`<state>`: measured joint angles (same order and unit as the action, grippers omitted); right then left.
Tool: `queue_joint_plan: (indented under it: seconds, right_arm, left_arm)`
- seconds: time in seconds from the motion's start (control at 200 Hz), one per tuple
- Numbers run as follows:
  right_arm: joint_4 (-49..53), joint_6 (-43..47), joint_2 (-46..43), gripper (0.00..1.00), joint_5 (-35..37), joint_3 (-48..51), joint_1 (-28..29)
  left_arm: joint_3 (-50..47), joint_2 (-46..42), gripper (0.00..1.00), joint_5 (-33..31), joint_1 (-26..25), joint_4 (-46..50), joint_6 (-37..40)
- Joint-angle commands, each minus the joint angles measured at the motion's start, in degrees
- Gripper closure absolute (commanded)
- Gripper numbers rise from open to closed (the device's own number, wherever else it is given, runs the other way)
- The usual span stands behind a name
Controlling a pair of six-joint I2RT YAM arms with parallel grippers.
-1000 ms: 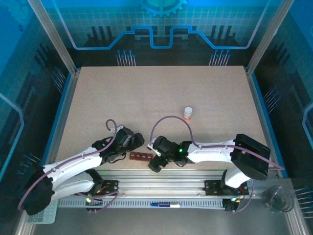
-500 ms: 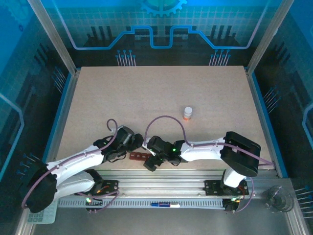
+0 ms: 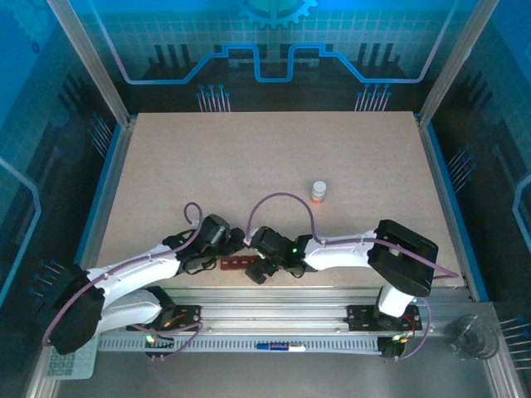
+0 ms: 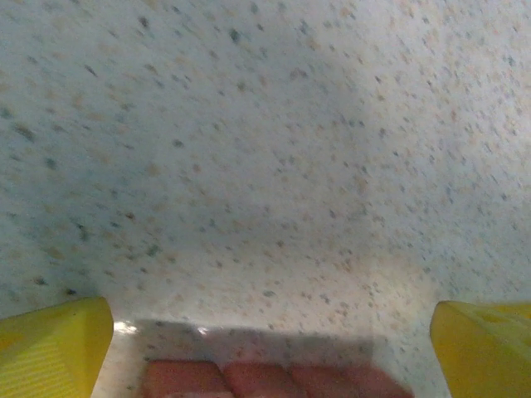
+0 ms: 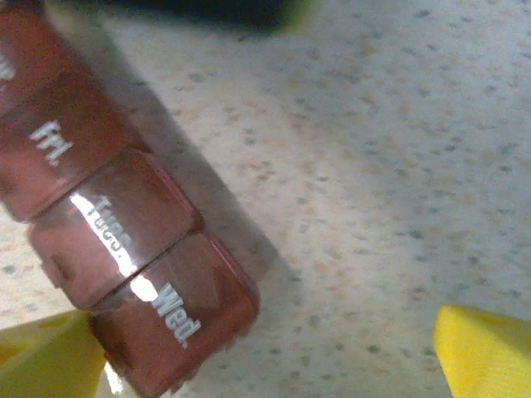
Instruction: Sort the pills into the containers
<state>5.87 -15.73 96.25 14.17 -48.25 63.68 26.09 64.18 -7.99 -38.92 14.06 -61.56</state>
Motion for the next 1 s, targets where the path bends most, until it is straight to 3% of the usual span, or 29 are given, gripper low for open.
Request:
queue_joint_plan:
  seconds: [0.0, 0.315, 0.475, 0.69, 0.996]
  right_arm:
    - [-0.37, -1.96, 0.09, 0.00, 2.43, 1.10, -2.03]
    - [-1.12, -2.72, -0.57, 0.00, 1.39, 1.75, -4.87]
    - [-0.71, -3.30, -2.84, 0.00, -0.34, 2.82, -6.04]
    - [0.72, -3.79, -8.40, 0.00, -2.38, 4.45, -7.97]
    - [1.86, -4.66, -11.98, 0.00, -5.55, 3.75, -12.59]
  left_arm:
    - [-0.12, 0.74, 0.01, 3.36, -0.37, -2.67, -1.06]
    - [2.18, 4.08, 0.01, 3.44, -1.77, -4.41, -1.66]
    - [3.92, 3.35, 0.01, -0.16, -1.52, -1.59, -0.15]
    - [4.21, -1.73, 0.01, -1.76, -1.42, 5.52, -0.52]
    - [0.67, -11.02, 0.01, 1.75, -2.14, 11.17, -4.94]
